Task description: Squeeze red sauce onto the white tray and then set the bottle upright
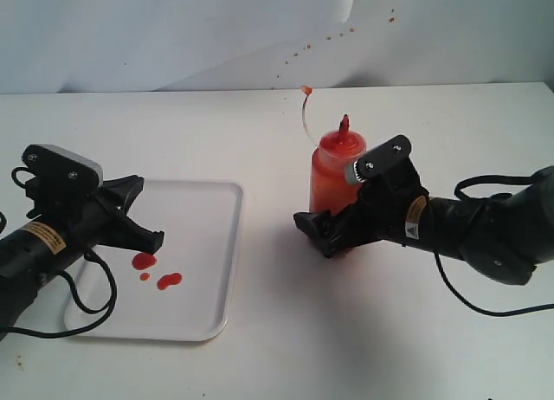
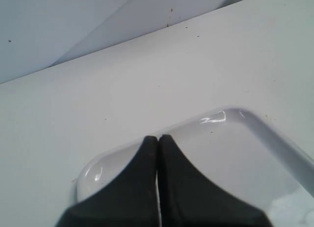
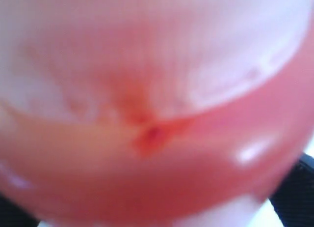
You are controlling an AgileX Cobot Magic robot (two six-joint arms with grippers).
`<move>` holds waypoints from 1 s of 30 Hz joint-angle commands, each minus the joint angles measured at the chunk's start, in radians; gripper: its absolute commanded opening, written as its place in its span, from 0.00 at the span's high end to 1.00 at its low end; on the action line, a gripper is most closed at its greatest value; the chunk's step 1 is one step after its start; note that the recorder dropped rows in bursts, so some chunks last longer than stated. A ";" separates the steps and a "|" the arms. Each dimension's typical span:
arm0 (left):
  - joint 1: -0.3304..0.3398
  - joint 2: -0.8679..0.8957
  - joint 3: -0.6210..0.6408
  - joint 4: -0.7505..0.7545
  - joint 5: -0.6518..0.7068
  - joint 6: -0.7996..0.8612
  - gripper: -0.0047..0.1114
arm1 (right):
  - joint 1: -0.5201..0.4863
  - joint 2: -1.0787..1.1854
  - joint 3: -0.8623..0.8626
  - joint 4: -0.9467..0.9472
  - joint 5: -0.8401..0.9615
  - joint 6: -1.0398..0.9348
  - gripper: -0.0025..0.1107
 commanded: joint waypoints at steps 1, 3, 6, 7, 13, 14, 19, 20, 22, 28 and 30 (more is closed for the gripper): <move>0.001 0.003 0.000 -0.012 -0.014 0.001 0.96 | -0.003 -0.062 0.006 -0.012 -0.017 0.026 0.05; 0.001 0.003 0.000 -0.012 -0.014 0.001 0.96 | -0.003 -0.091 0.006 -0.020 -0.015 0.043 0.05; 0.001 0.003 0.000 -0.012 -0.014 0.001 0.96 | -0.003 -0.141 0.006 -0.081 -0.025 0.131 0.05; 0.001 0.003 0.000 -0.012 -0.014 0.001 0.96 | -0.003 -0.157 0.006 -0.106 -0.041 0.156 0.05; 0.001 0.003 0.000 -0.012 -0.014 0.001 0.96 | -0.003 -0.226 0.006 -0.142 -0.137 0.213 0.05; 0.001 0.003 0.000 -0.012 -0.014 0.001 0.96 | -0.003 -0.236 0.006 -0.142 -0.141 0.213 0.05; 0.001 0.003 0.000 -0.012 -0.014 0.001 0.96 | -0.003 -0.306 0.006 -0.130 -0.175 0.213 0.05; 0.001 0.003 0.000 -0.012 -0.014 0.001 0.96 | -0.003 -0.322 0.006 -0.122 -0.179 0.213 0.05; 0.001 0.003 0.000 -0.012 -0.014 0.001 0.96 | -0.003 -0.355 0.006 -0.106 -0.183 0.213 0.05; 0.001 0.003 0.000 -0.012 -0.011 0.001 0.96 | -0.003 -0.497 0.006 -0.060 -0.181 0.213 0.05; 0.001 0.003 0.000 -0.012 -0.011 0.001 0.96 | -0.003 -0.553 0.006 -0.033 -0.149 0.199 0.05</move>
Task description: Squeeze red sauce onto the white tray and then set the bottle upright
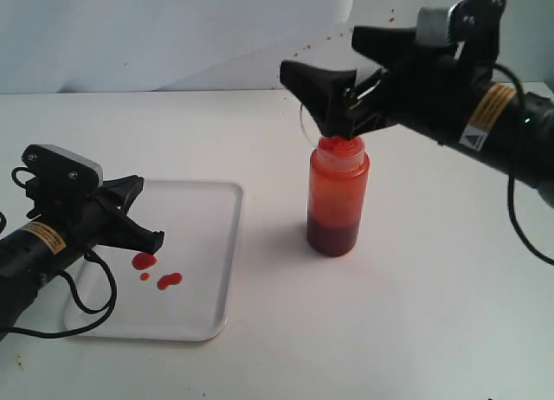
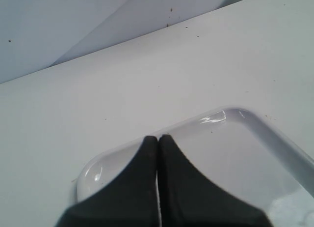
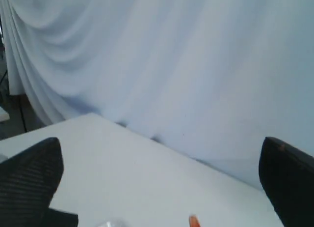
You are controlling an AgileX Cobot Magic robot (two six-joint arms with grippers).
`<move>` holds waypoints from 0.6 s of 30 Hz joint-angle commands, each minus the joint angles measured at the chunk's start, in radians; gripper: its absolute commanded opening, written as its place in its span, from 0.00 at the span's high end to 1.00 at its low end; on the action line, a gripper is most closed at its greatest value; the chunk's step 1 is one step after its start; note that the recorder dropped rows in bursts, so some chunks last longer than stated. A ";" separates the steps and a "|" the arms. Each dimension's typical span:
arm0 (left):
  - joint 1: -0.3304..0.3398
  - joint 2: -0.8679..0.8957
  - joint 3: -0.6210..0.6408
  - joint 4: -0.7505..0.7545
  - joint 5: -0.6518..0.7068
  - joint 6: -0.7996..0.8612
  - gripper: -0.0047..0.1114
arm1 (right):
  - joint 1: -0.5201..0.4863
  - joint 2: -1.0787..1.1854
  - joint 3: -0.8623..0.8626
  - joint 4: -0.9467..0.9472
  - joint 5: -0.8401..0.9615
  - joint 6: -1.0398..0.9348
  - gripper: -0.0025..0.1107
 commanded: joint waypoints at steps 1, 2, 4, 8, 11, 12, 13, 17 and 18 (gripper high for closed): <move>0.001 0.003 0.000 -0.012 -0.011 0.001 0.96 | -0.003 -0.134 0.005 0.072 0.063 -0.025 0.06; 0.001 0.003 0.000 -0.012 -0.011 0.001 0.96 | -0.003 -0.161 0.005 0.091 0.097 -0.038 0.07; 0.001 0.003 0.000 -0.012 -0.011 0.001 0.96 | -0.003 -0.234 0.005 0.147 0.216 -0.097 0.14; 0.001 0.003 0.000 -0.008 -0.011 0.001 0.96 | -0.003 -0.376 0.005 0.262 0.491 -0.280 0.45; 0.001 0.003 0.000 0.022 -0.011 -0.038 0.96 | -0.003 -0.463 0.005 0.292 0.670 -0.411 0.78; 0.001 0.003 0.000 0.033 -0.015 -0.063 0.96 | -0.003 -0.483 0.005 0.292 0.701 -0.424 0.89; 0.001 0.003 0.000 0.057 -0.024 -0.102 0.96 | -0.003 -0.508 0.005 0.292 0.732 -0.420 0.97; 0.001 -0.004 0.000 0.189 -0.037 -0.120 0.96 | -0.003 -0.562 0.005 0.368 0.786 -0.407 0.98; 0.001 -0.014 0.002 0.239 -0.035 -0.120 0.96 | -0.005 -0.573 0.005 0.376 0.797 -0.407 0.98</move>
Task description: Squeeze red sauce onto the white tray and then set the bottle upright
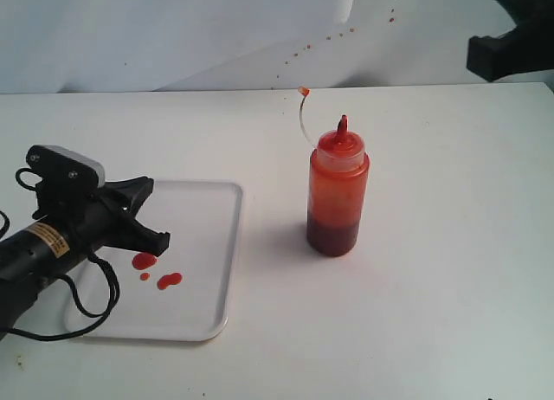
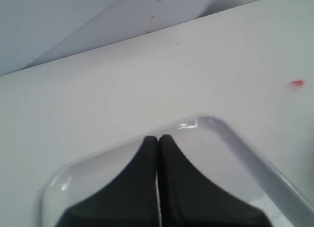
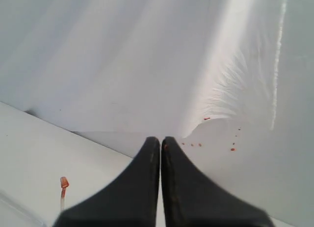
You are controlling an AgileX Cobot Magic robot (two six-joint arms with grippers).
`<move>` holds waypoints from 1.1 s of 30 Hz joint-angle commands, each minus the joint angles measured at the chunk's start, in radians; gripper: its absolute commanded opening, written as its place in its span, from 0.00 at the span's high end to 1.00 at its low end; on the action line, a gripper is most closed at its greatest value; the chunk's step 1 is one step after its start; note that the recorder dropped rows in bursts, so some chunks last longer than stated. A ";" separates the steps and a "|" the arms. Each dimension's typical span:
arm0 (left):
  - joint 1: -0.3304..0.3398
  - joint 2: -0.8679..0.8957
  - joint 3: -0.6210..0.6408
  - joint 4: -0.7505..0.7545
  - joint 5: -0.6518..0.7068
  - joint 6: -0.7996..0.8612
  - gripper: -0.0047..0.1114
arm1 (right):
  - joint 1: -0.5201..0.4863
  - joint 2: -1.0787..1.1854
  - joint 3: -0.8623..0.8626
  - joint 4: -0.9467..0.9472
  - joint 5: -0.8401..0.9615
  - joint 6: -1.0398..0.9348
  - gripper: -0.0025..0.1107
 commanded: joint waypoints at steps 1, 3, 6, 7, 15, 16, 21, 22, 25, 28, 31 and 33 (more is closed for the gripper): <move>0.001 -0.027 0.004 0.202 -0.020 -0.022 0.96 | -0.009 -0.055 0.004 0.069 0.077 -0.012 0.98; 0.001 -0.067 0.017 0.306 -0.025 -0.033 0.96 | -0.022 -0.068 0.004 0.069 0.103 -0.012 0.98; 0.001 -0.155 0.063 0.371 -0.047 -0.133 0.96 | -0.057 -0.073 0.004 0.069 0.147 -0.012 0.98; 0.001 -0.193 0.085 0.374 -0.050 -0.171 0.96 | -0.070 -0.073 0.004 0.069 0.167 -0.014 0.98; 0.001 -0.648 0.253 0.374 -0.079 -0.258 0.96 | -0.100 -0.073 0.033 0.073 0.122 -0.012 0.98; 0.001 -0.718 0.261 0.375 -0.077 -0.266 0.96 | -0.100 -0.073 0.033 0.106 0.127 -0.012 0.98; 0.001 -0.906 0.262 0.375 -0.072 -0.265 0.96 | -0.100 -0.073 0.033 0.120 0.127 -0.012 0.98; 0.001 -0.928 0.262 0.375 -0.072 -0.265 0.96 | -0.100 -0.073 0.033 0.120 0.127 -0.012 0.98; 0.001 -0.988 0.262 0.375 -0.069 -0.265 0.96 | -0.100 -0.073 0.033 0.120 0.127 -0.012 0.98; 0.001 -1.008 0.262 0.375 -0.069 -0.265 0.96 | -0.100 -0.073 0.033 0.120 0.127 -0.012 0.98; 0.001 -1.008 0.262 0.375 -0.069 -0.265 0.96 | -0.100 -0.073 0.033 0.120 0.127 -0.012 0.98; 0.001 -1.008 0.262 0.375 -0.066 -0.265 0.96 | -0.100 -0.073 0.033 0.120 0.127 -0.012 0.98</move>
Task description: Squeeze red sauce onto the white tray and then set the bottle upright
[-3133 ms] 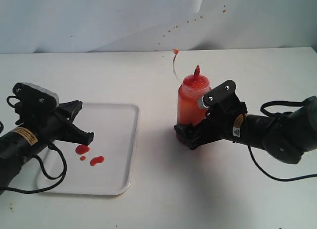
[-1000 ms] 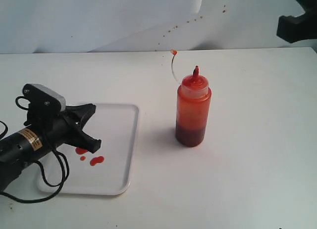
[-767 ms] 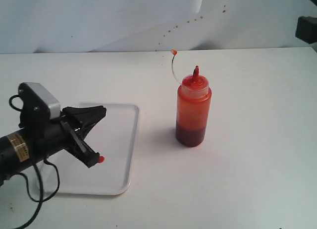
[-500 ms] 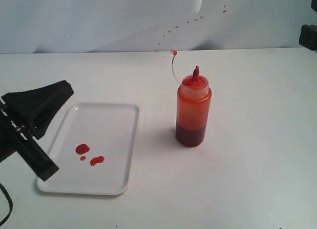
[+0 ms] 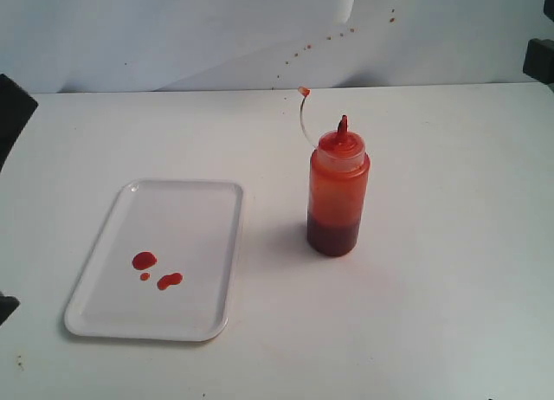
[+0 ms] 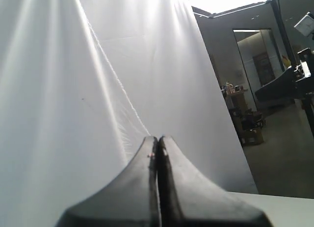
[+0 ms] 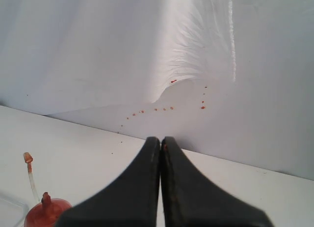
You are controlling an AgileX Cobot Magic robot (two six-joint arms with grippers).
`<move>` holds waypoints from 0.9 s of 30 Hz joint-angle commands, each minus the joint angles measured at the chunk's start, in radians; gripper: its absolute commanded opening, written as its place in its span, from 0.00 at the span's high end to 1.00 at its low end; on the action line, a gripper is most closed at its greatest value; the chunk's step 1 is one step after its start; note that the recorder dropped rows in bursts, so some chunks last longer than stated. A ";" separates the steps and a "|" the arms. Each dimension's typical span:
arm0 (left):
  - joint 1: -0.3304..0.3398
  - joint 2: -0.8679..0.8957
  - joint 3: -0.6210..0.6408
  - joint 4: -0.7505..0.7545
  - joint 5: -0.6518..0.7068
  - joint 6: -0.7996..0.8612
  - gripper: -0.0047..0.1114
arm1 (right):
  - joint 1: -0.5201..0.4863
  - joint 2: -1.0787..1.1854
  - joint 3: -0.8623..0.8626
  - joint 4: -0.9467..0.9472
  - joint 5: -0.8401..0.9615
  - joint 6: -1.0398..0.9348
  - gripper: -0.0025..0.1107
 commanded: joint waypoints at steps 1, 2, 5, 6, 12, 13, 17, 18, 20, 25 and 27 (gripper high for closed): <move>0.001 -0.005 0.005 0.001 0.003 -0.011 0.96 | -0.006 -0.004 0.005 0.006 -0.011 -0.002 0.98; 0.001 -0.005 0.005 0.001 0.003 -0.011 0.96 | -0.006 -0.004 0.005 0.006 -0.011 -0.002 0.98; 0.001 -0.005 0.005 0.001 0.003 -0.011 0.96 | -0.006 -0.004 0.005 0.006 -0.011 -0.002 0.98; 0.001 -0.005 0.005 0.001 0.003 -0.009 0.96 | -0.006 -0.004 0.005 0.006 -0.011 -0.002 0.98; 0.001 -0.005 0.005 -0.031 0.006 0.091 0.96 | -0.006 -0.004 0.005 0.006 -0.011 -0.002 0.98; 0.001 -0.005 0.005 -0.048 0.006 0.129 0.96 | -0.006 -0.004 0.005 0.006 -0.011 -0.002 0.98; 0.001 -0.005 0.005 -0.053 0.013 0.147 0.96 | -0.006 -0.004 0.005 0.006 -0.011 -0.002 0.98; 0.001 -0.009 0.005 -0.052 0.013 0.147 0.96 | -0.006 -0.004 0.005 0.006 -0.011 -0.002 0.98; 0.001 -0.027 0.005 -0.052 0.051 0.117 0.96 | -0.006 -0.004 0.005 0.006 -0.011 -0.002 0.98; 0.001 -0.145 0.005 -0.054 0.374 -0.071 0.96 | -0.006 -0.004 0.005 0.006 -0.011 -0.002 0.98; 0.001 -0.214 0.005 -0.054 0.516 -0.158 0.96 | -0.006 -0.004 0.005 0.006 -0.011 -0.002 0.98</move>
